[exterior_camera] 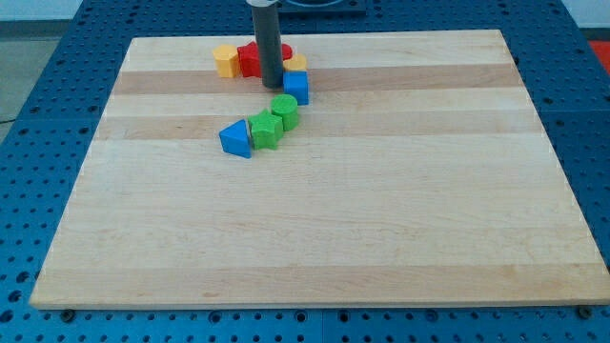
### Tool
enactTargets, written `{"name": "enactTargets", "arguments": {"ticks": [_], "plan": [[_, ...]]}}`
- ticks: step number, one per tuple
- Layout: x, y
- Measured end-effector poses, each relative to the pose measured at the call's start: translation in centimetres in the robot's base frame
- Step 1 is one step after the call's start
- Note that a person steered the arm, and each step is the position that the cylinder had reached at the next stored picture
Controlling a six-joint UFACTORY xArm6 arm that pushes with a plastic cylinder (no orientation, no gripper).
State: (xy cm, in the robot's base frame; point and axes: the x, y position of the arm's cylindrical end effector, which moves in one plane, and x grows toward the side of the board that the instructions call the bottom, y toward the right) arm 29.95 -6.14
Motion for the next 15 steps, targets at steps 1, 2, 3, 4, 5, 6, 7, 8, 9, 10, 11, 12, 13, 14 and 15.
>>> {"name": "enactTargets", "arguments": {"ticks": [1, 2, 3, 4, 5, 6, 7, 8, 9, 10, 11, 12, 13, 14, 15], "plan": [[0.0, 0.6], [-0.5, 2.0], [-0.9, 2.5], [-0.4, -0.8], [0.4, -5.6], [-0.5, -6.4], [-2.0, -6.4], [-1.9, -6.4], [1.5, -5.8], [4.3, -1.5], [4.8, 0.9], [5.5, 4.6], [5.8, 7.0], [5.8, 6.8], [5.7, 5.7]]}}
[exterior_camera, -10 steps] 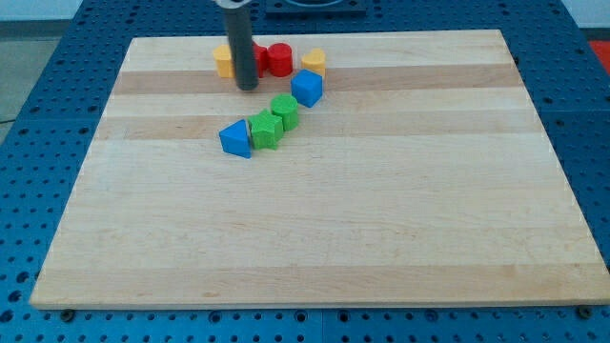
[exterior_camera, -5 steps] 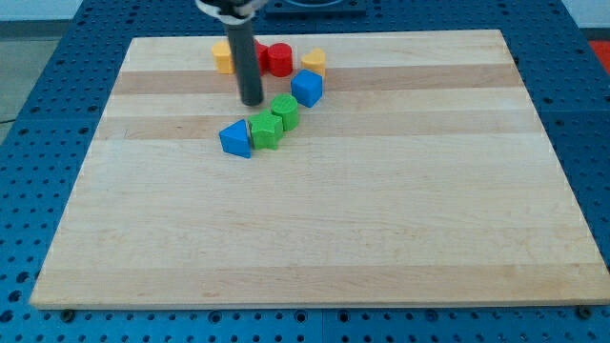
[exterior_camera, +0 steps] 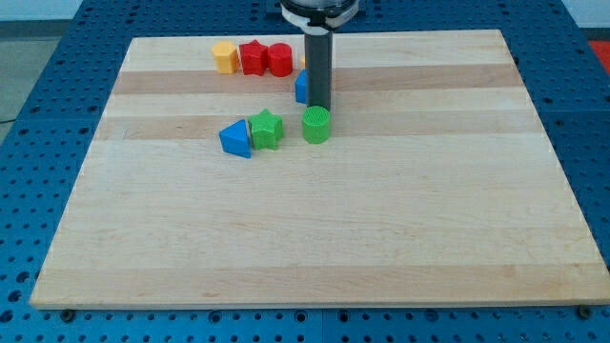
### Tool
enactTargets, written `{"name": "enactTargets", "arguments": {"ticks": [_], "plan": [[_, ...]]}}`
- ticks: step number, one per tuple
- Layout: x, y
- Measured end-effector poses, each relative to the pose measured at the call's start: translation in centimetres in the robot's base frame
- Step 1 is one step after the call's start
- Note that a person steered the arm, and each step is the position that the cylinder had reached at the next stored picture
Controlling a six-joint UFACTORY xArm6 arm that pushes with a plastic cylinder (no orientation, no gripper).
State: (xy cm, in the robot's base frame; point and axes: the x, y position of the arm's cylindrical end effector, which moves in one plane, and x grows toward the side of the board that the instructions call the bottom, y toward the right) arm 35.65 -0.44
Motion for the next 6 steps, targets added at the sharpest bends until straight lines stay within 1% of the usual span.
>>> {"name": "enactTargets", "arguments": {"ticks": [2, 3, 4, 5, 6], "plan": [[-2.3, -0.8], [-0.8, -0.7], [2.1, 3.3], [4.6, 5.4], [7.9, 5.2]]}}
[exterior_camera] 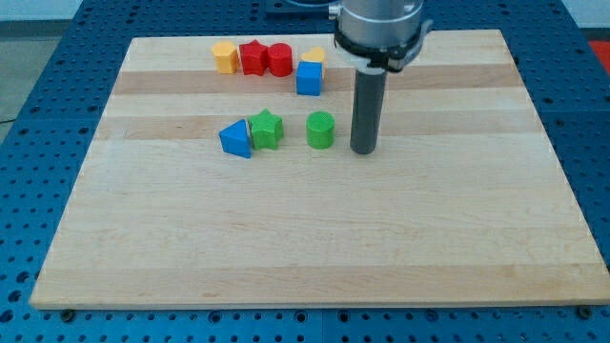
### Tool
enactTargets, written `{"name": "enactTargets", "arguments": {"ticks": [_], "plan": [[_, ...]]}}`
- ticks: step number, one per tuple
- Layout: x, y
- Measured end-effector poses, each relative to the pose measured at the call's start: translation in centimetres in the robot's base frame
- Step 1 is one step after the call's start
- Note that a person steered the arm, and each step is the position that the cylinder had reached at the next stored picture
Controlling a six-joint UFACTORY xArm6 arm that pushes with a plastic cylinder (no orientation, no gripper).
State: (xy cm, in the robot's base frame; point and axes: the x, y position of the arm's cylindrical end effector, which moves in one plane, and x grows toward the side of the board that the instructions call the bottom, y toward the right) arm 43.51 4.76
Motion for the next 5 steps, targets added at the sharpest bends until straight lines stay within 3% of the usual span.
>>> {"name": "enactTargets", "arguments": {"ticks": [2, 5], "plan": [[-1.9, -5.6], [-5.8, -5.0]]}}
